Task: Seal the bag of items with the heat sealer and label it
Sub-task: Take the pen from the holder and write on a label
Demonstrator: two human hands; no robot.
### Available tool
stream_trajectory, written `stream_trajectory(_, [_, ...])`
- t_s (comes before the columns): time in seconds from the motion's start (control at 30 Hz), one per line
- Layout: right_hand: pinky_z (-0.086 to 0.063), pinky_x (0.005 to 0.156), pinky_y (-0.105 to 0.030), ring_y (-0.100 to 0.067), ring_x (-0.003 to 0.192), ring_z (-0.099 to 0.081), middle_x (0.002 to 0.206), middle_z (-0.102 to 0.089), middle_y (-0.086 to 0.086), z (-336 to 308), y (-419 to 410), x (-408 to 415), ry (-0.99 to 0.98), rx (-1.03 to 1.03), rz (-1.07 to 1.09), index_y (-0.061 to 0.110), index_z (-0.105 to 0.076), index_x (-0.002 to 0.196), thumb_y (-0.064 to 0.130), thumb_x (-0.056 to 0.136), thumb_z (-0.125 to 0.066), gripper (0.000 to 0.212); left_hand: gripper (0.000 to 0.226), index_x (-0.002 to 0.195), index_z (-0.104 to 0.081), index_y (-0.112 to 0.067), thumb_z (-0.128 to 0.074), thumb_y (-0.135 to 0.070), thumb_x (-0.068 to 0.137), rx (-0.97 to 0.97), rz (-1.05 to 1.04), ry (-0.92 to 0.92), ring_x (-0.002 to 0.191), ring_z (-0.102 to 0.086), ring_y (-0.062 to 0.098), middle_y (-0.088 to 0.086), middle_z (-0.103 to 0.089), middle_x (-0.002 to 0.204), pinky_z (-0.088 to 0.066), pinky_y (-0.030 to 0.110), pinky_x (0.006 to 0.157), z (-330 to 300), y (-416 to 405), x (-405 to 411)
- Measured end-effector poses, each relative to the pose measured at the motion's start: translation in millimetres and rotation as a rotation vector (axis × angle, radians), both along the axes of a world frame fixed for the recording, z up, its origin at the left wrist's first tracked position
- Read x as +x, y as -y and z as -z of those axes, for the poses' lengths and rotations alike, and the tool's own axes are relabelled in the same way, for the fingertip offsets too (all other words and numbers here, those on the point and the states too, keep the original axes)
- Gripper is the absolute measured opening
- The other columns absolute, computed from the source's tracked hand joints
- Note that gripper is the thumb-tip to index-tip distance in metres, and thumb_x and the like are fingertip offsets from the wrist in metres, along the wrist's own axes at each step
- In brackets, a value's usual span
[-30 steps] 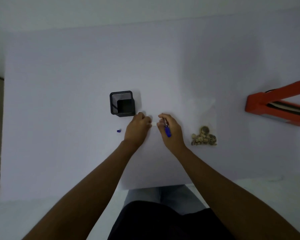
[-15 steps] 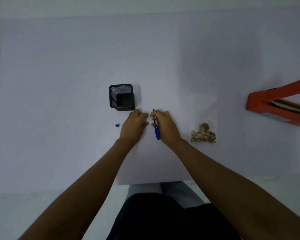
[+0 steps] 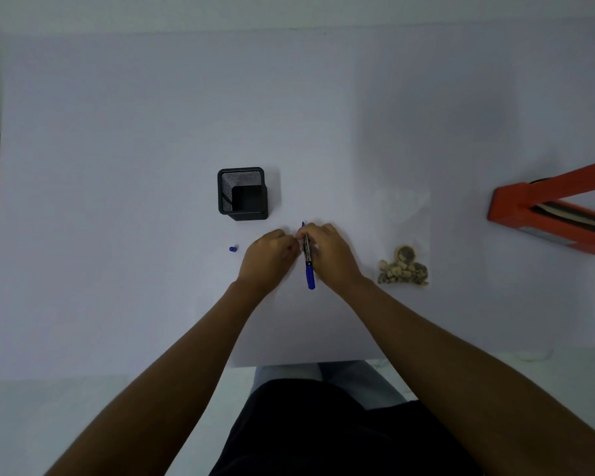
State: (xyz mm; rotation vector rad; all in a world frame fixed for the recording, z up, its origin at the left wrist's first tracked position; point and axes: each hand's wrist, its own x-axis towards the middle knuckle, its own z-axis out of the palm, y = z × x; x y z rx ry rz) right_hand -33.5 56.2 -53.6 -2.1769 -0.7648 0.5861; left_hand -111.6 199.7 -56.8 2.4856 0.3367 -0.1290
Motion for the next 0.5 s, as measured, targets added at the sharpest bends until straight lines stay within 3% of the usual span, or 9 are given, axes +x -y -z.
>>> stream_trajectory(0.1, [-0.056, 0.077, -0.041, -0.024, 0.085, -0.06, 0.085, -0.057, 0.0, 1.4, 2.8, -0.9, 0.005, 0.031, 0.017, 0.012, -0.066, 0.103, -0.008, 0.084, -0.062, 0.028, 0.013, 0.093, -0.074, -0.009, -0.066, -0.019, 0.092, -0.032, -0.025, -0.01, 0.072, -0.063, 0.023, 0.01, -0.069, 0.085, -0.056, 0.034, 0.072, 0.6, 1.6, -3.2])
stream_trajectory(0.2, [-0.053, 0.083, -0.027, -0.014, 0.09, -0.058, 0.096, -0.058, -0.002, 2.2, 4.5, -0.9, -0.068, 0.039, 0.053, 0.016, -0.066, 0.108, -0.004, 0.084, -0.066, 0.031, 0.012, 0.091, -0.075, -0.008, -0.067, -0.017, 0.091, -0.046, -0.042, -0.031, 0.074, -0.064, 0.024, 0.01, -0.071, 0.086, -0.056, 0.034, 0.076, -2.3, 1.9, -3.5])
stream_trajectory(0.27, [-0.052, 0.087, -0.025, -0.011, 0.093, -0.057, 0.1, -0.06, -0.001, 0.9, 4.3, -1.3, -0.099, 0.074, 0.139, 0.017, -0.065, 0.111, 0.005, 0.087, -0.07, 0.027, 0.01, 0.091, -0.075, -0.007, -0.068, -0.015, 0.089, -0.054, -0.045, -0.02, 0.073, -0.064, 0.023, 0.01, -0.071, 0.085, -0.051, 0.028, 0.073, -4.6, 0.8, -1.8])
stream_trajectory(0.37, [-0.053, 0.075, -0.029, -0.018, 0.08, -0.059, 0.087, -0.062, -0.004, -12.8, -4.3, -2.9, -0.145, 0.272, 0.37, 0.014, -0.061, 0.096, 0.026, 0.096, -0.065, 0.013, 0.011, 0.089, -0.074, -0.011, -0.067, -0.019, 0.09, -0.038, -0.004, -0.016, 0.071, -0.062, 0.019, 0.006, -0.069, 0.084, -0.051, 0.028, 0.068, -6.3, 1.5, -0.4])
stream_trajectory(0.5, [-0.047, 0.063, -0.028, -0.01, 0.062, -0.052, 0.064, -0.056, 0.002, -24.9, -31.8, -8.2, -0.386, 0.362, 0.49, 0.007, -0.061, 0.078, 0.038, 0.104, -0.047, 0.043, 0.009, 0.088, -0.075, -0.011, -0.069, -0.018, 0.089, -0.01, 0.077, 0.0, 0.069, -0.065, 0.021, 0.006, -0.069, 0.081, -0.054, 0.029, 0.067, -5.8, 8.6, -2.6])
